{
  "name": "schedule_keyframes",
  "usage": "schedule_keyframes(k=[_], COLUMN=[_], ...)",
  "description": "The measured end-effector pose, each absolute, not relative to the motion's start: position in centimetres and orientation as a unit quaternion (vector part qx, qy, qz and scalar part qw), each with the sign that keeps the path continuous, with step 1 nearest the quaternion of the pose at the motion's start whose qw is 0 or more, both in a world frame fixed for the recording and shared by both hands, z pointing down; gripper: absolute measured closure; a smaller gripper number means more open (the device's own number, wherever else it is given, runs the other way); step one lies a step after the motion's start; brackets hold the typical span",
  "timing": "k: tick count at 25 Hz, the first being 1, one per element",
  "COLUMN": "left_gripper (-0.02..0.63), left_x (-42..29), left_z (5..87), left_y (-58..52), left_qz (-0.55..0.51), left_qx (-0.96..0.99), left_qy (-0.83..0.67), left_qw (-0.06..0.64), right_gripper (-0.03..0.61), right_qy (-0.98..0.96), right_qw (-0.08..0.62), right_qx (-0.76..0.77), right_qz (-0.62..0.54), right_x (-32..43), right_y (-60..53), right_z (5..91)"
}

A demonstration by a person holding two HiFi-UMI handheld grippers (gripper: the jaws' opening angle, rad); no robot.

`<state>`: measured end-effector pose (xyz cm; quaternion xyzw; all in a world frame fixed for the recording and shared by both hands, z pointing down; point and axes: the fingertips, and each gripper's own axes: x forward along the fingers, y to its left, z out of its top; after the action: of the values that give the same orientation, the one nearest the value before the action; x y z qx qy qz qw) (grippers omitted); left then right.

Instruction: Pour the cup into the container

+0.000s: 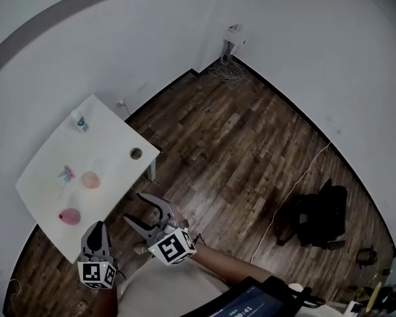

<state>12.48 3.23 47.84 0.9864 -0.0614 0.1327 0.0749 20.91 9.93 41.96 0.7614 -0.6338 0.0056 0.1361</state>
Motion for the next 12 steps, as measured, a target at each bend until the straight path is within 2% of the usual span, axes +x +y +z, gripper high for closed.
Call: schedule_keyframes(k=[12], left_gripper=[0.601], left_x=[25.2], left_z=[46.8], left_y=[20.0], left_qz=[0.133], left_qx=[0.982], left_qy=[0.114], left_qw=[0.067], right_gripper=[0.299], right_qy=[-0.515], right_qw=[0.154], right_qx=[0.843], right_qz=[0.02], right_x=[29.4], right_y=[26.5], right_z=[41.5])
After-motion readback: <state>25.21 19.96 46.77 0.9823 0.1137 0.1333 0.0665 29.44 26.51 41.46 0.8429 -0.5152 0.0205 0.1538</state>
